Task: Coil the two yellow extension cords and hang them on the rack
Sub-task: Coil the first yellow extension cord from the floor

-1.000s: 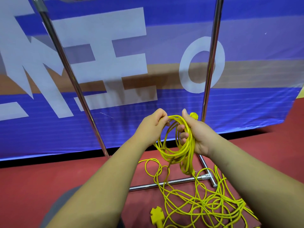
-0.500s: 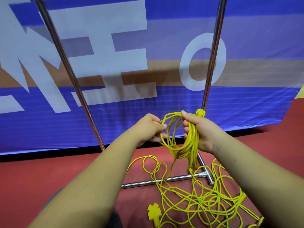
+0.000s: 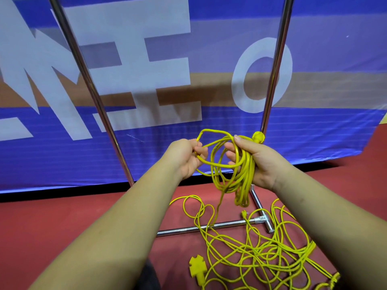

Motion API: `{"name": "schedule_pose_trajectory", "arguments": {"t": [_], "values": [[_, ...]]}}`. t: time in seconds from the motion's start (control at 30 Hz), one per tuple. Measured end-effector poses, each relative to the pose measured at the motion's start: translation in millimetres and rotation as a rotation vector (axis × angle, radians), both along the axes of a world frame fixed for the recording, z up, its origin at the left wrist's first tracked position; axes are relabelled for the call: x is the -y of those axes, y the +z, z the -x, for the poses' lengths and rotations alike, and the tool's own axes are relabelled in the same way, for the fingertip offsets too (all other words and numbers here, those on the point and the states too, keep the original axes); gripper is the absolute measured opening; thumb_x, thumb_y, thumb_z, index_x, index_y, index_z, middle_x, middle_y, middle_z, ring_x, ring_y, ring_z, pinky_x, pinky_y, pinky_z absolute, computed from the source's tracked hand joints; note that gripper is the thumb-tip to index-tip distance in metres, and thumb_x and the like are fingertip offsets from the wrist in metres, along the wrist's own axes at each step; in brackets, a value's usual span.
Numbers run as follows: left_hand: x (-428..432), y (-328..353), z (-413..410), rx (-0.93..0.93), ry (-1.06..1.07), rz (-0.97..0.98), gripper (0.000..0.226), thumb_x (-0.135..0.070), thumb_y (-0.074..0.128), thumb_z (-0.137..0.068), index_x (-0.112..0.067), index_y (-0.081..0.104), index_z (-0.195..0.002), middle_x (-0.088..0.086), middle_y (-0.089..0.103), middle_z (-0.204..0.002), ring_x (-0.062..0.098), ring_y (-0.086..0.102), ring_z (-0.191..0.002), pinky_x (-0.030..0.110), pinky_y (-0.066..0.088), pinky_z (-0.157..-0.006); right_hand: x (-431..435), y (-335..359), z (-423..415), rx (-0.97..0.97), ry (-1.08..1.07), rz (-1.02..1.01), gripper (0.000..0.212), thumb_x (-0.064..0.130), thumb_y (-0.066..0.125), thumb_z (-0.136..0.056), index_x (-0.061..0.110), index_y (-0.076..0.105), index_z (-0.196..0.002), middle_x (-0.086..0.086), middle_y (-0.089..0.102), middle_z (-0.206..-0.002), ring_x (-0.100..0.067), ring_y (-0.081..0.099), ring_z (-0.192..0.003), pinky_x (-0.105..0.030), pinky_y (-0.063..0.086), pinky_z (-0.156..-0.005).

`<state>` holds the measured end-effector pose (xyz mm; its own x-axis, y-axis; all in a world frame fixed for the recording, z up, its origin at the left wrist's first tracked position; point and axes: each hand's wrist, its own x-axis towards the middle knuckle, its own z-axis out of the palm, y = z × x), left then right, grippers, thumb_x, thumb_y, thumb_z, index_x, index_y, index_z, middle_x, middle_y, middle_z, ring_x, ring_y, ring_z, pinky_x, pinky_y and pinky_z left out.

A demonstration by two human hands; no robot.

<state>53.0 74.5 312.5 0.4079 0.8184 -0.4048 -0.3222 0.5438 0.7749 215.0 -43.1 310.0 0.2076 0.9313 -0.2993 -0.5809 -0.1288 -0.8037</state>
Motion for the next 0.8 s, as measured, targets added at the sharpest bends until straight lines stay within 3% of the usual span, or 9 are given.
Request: {"name": "schedule_pose_trajectory", "arguments": {"t": [0.07,0.2,0.3,0.4,0.47,0.57,0.7,0.8], "values": [[1,3,1,-0.162,-0.044,-0.184,0.018,0.003,0.041,-0.104,-0.002,0.054,-0.115,0.012,0.052,-0.089,0.011,0.049,-0.050,0.027,0.056,-0.053,1,0,-1,0.007,0.003,0.003,0.011,0.023,0.068,-0.102,0.014,0.075,-0.101,-0.003,0.082,-0.093,-0.013,0.078,-0.072,-0.030,0.064,-0.062],[1,9,8,-0.409,-0.177,-0.447,0.022,-0.012,0.058,-0.102,-0.013,0.059,-0.124,0.012,0.065,-0.093,0.020,0.068,-0.070,0.044,0.066,-0.074,1,1,-5,0.048,0.001,0.005,0.012,0.022,0.068,-0.102,0.014,0.077,-0.099,-0.001,0.082,-0.093,-0.011,0.077,-0.071,-0.028,0.063,-0.061],[-2,11,13,-0.608,-0.170,-0.804,0.036,-0.027,0.076,-0.093,-0.023,0.058,-0.123,0.003,0.069,-0.101,0.013,0.068,-0.075,0.034,0.061,-0.073,3,2,-5,0.130,0.024,0.022,0.012,0.021,0.069,-0.101,0.012,0.077,-0.101,-0.004,0.082,-0.094,-0.012,0.076,-0.069,-0.027,0.062,-0.058],[-4,10,15,-0.728,-0.253,-1.227,0.060,-0.032,0.083,-0.087,-0.042,0.051,-0.136,-0.008,0.060,-0.117,0.012,0.065,-0.078,0.024,0.056,-0.072,5,0,-2,0.239,0.078,0.045,0.014,0.022,0.071,-0.100,0.011,0.078,-0.106,-0.005,0.081,-0.095,-0.011,0.074,-0.067,-0.026,0.059,-0.054],[-4,8,15,-0.790,-0.365,-1.398,0.043,-0.033,0.080,-0.090,-0.042,0.063,-0.128,-0.009,0.064,-0.111,0.012,0.063,-0.085,0.031,0.055,-0.082,6,-2,0,0.262,0.103,0.049,0.015,0.022,0.071,-0.100,0.010,0.079,-0.104,-0.005,0.081,-0.094,-0.011,0.073,-0.065,-0.025,0.059,-0.054],[-7,2,14,-0.818,-0.361,-1.445,0.011,-0.031,0.075,-0.093,-0.035,0.077,-0.103,-0.008,0.065,-0.088,0.007,0.060,-0.084,0.040,0.053,-0.083,7,-2,4,0.249,0.117,0.063,0.015,0.022,0.071,-0.100,0.009,0.079,-0.104,-0.006,0.081,-0.093,-0.012,0.074,-0.066,-0.027,0.060,-0.056],[-8,2,11,-0.795,-0.205,-1.296,0.005,-0.033,0.074,-0.093,-0.036,0.077,-0.090,-0.016,0.065,-0.083,0.007,0.064,-0.079,0.043,0.060,-0.076,7,0,8,0.201,0.155,0.035,0.014,0.020,0.073,-0.097,0.007,0.077,-0.102,-0.010,0.080,-0.090,-0.019,0.078,-0.074,-0.032,0.066,-0.067],[-7,8,10,-0.767,0.006,-1.173,0.009,-0.031,0.068,-0.096,-0.030,0.072,-0.088,-0.008,0.064,-0.074,0.017,0.068,-0.060,0.040,0.061,-0.061,8,0,7,0.193,0.263,-0.013,0.013,0.020,0.074,-0.090,0.009,0.075,-0.097,-0.010,0.076,-0.090,-0.034,0.079,-0.098,-0.047,0.065,-0.087]]}}
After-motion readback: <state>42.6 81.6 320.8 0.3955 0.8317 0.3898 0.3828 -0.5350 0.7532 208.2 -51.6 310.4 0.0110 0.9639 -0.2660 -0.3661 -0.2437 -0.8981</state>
